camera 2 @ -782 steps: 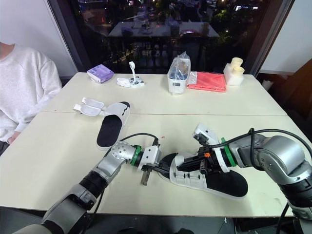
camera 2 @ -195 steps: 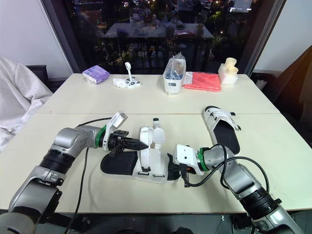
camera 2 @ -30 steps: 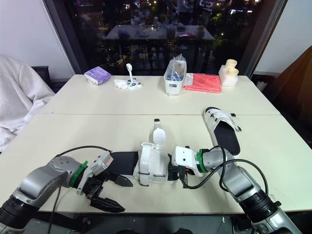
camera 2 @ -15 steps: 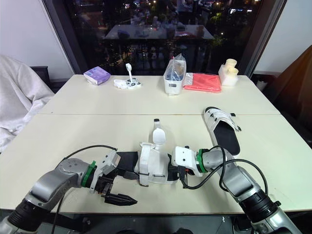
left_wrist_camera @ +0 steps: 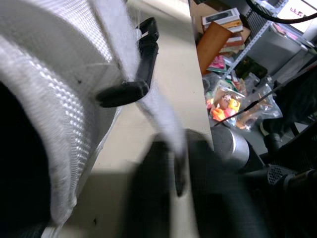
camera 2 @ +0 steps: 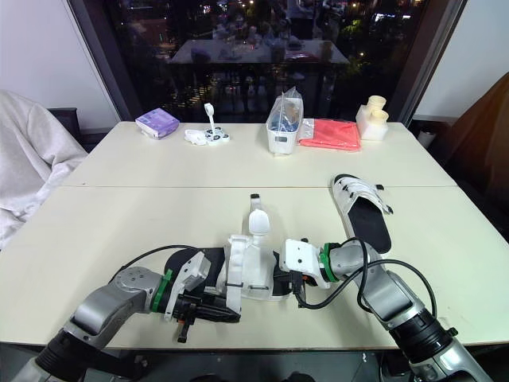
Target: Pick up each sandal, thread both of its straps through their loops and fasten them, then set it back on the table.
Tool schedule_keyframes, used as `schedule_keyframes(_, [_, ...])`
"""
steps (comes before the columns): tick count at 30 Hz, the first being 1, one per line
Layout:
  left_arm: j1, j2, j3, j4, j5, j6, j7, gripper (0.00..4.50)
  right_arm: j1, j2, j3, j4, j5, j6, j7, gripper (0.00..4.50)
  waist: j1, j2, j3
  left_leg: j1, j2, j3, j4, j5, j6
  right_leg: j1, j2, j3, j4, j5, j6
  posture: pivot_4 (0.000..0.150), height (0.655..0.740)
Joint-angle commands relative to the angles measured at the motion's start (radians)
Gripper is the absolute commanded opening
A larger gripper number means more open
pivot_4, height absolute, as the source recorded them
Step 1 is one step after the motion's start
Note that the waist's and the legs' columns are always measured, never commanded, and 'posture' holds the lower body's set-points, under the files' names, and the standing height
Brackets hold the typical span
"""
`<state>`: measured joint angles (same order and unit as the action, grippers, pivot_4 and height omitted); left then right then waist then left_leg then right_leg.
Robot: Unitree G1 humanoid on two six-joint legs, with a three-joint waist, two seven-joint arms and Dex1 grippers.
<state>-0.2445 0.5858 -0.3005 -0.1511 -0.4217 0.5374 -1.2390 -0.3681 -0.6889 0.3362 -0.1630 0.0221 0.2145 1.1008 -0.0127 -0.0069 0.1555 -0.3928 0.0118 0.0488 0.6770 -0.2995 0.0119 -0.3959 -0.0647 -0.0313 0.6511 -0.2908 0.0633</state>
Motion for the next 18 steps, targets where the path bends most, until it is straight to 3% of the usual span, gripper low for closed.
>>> schedule_keyframes(1, [0.017,0.065,-0.026,-0.035,0.02,-0.047,-0.074,0.05,0.009,-0.007,0.019,0.014,-0.016,0.019,0.009,0.0,-0.001,0.0,0.0,0.0,0.0,0.0,0.0,0.0,0.0,0.0,0.0,0.0,0.0,0.0,0.0,0.15,0.74])
schedule_keyframes(9, [0.058,0.255,-0.086,-0.081,0.1,-0.258,-0.271,0.05,0.012,-0.007,0.024,0.015,-0.015,0.017,0.016,0.0,-0.003,0.001,0.0,0.001,0.0,0.0,-0.009,0.001,-0.002,-0.001,0.0,0.0,-0.005,0.0,-0.001,0.15,0.74])
schedule_keyframes(18, [-0.009,0.147,0.0,-0.068,0.064,-0.455,-0.216,0.05,0.026,-0.012,0.024,-0.002,-0.014,0.022,0.02,0.0,0.0,0.001,0.0,0.001,0.0,0.001,-0.011,0.001,-0.002,-0.002,0.0,0.0,-0.005,-0.001,-0.002,0.15,0.74])
